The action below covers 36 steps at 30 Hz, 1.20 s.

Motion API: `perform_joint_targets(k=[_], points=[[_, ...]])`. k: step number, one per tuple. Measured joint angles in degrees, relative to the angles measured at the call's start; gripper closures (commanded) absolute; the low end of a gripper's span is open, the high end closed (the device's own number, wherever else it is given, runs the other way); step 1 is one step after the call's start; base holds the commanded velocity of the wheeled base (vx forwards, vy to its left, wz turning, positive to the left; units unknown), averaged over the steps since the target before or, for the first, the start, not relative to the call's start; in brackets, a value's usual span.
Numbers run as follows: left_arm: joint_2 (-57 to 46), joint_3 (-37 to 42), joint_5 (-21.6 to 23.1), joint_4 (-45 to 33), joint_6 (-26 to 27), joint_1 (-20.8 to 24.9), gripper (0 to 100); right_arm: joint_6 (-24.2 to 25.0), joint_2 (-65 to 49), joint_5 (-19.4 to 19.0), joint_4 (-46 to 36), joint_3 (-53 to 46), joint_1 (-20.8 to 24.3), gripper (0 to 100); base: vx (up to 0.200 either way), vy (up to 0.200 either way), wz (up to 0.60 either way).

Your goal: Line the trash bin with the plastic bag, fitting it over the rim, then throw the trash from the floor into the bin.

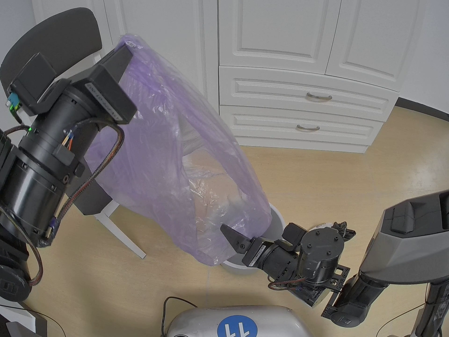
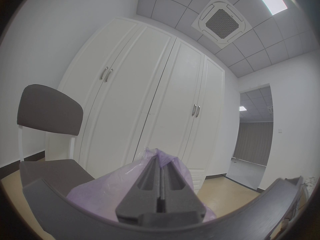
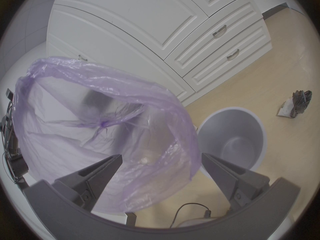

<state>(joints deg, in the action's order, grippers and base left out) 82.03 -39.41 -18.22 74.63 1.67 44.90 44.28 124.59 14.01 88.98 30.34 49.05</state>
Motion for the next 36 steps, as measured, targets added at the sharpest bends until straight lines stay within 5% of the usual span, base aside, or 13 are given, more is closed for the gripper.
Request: perform_joint_targets(k=[9,36], points=[[-0.1,-1.6,-0.7,0.0,-1.9,0.7,100,0.7,2.8,6.0,0.0,6.2,-1.2,0,0.0,0.0,0.0],[0.3,-3.1,-1.8,0.0,-2.9,1.2,100,0.6,6.3,6.5,0.0,7.2,-0.8,0,0.0,0.0,0.0]])
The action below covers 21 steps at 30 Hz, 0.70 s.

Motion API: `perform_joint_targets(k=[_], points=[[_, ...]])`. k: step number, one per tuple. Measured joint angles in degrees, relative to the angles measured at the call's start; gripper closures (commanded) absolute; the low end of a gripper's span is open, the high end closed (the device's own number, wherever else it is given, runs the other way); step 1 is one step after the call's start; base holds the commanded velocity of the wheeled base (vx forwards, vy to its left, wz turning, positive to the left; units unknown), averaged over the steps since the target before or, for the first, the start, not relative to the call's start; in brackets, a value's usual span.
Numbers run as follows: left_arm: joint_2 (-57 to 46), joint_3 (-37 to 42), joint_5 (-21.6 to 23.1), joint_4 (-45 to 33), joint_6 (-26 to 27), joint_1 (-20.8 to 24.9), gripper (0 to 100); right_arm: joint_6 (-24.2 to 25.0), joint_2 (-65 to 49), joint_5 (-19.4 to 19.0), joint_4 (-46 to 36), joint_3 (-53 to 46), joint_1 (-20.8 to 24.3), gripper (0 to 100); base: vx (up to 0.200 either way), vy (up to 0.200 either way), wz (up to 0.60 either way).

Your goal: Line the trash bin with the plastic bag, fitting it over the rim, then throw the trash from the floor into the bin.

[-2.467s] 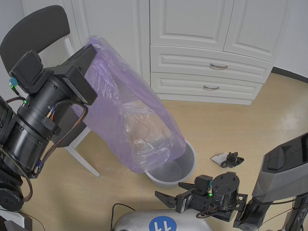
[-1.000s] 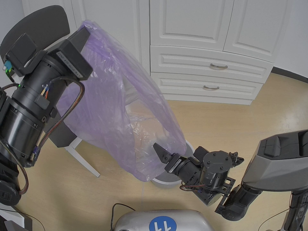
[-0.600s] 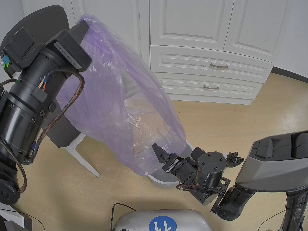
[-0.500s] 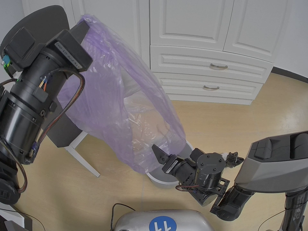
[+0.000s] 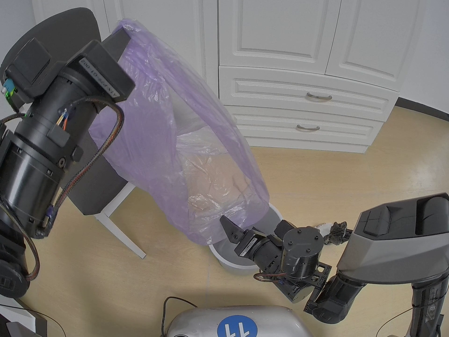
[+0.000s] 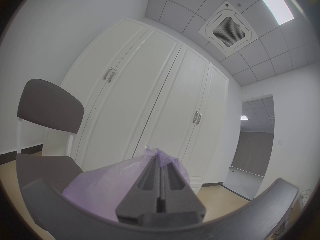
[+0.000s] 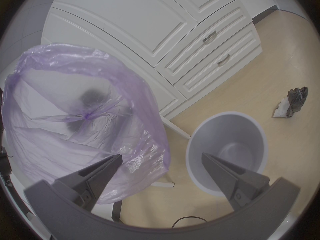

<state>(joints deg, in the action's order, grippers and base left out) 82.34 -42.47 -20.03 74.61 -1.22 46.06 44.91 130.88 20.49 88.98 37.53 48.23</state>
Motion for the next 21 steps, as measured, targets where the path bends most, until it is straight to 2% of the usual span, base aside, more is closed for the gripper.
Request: perform_joint_targets(k=[10,21], points=[[0.0,0.1,0.0,0.0,-0.1,0.5,100,-0.3,-1.0,0.1,0.0,0.5,-0.5,0,0.0,0.0,0.0],[0.0,0.0,0.0,0.0,-0.1,1.1,100,-0.5,-1.1,2.0,0.0,2.1,-1.1,0,0.0,0.0,0.0]])
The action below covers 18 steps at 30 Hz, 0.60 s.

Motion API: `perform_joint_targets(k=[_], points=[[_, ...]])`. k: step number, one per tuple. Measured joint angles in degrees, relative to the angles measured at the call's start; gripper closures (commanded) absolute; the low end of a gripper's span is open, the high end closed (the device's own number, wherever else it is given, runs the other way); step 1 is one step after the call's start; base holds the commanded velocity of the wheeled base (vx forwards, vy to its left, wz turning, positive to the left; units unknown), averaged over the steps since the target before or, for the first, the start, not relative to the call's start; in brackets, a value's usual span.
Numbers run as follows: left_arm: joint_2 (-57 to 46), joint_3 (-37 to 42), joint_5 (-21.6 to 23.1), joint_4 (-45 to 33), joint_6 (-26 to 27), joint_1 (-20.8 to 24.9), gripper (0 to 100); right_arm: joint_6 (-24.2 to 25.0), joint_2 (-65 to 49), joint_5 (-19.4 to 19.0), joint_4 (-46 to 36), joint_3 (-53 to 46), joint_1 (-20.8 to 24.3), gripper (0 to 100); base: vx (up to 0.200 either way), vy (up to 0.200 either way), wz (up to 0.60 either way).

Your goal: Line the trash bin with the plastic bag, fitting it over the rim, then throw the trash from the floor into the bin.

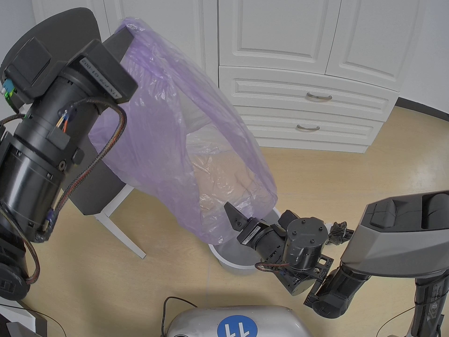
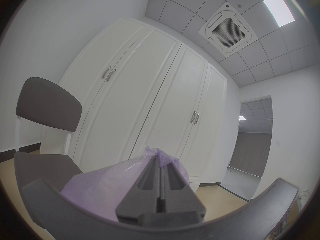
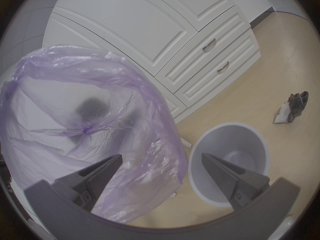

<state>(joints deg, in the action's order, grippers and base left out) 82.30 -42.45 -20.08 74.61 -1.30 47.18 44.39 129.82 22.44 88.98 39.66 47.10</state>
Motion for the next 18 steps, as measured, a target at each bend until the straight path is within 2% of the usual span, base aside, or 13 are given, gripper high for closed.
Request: perform_joint_targets(k=[18], points=[[-0.2,0.0,0.0,0.0,0.0,0.1,100,-0.1,0.0,0.0,0.0,0.5,-0.8,0,0.0,0.0,0.0]])
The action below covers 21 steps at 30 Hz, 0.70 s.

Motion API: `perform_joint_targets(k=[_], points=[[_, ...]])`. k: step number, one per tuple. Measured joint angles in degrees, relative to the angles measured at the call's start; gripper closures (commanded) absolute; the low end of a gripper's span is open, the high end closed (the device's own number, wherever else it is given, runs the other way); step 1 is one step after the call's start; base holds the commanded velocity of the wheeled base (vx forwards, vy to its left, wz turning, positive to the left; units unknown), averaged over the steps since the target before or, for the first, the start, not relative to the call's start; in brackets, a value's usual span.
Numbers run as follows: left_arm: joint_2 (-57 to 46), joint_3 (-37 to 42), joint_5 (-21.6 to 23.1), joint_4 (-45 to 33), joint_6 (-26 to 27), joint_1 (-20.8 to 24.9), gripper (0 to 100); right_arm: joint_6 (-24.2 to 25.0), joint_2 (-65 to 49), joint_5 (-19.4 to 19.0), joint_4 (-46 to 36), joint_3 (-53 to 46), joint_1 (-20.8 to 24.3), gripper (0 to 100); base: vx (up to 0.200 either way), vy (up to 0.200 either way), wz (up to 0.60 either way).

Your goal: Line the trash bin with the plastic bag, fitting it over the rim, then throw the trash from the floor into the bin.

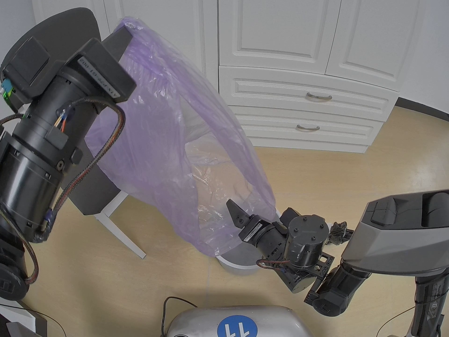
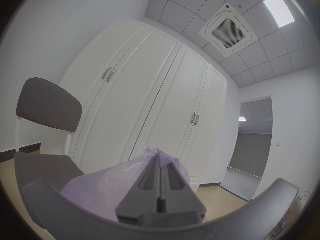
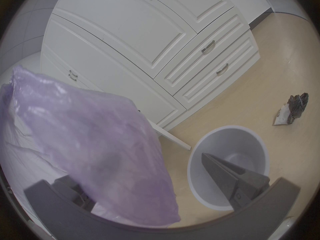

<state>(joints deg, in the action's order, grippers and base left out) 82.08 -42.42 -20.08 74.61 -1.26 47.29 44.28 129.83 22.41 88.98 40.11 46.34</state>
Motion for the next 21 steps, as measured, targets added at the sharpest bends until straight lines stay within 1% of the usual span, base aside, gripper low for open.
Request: perform_joint_targets(k=[9,10,21], points=[[0.1,0.0,0.0,0.0,0.0,0.0,100,0.0,0.7,0.0,0.0,-0.3,0.7,0,0.0,0.0,0.0],[0.1,0.0,0.0,0.0,0.0,0.0,100,0.0,0.8,0.0,0.0,-0.3,0.7,100,0.0,0.0,0.0],[0.2,0.1,0.0,0.0,0.1,0.0,100,-0.4,1.0,0.1,0.0,-0.6,0.6,100,0.0,0.0,0.0]])
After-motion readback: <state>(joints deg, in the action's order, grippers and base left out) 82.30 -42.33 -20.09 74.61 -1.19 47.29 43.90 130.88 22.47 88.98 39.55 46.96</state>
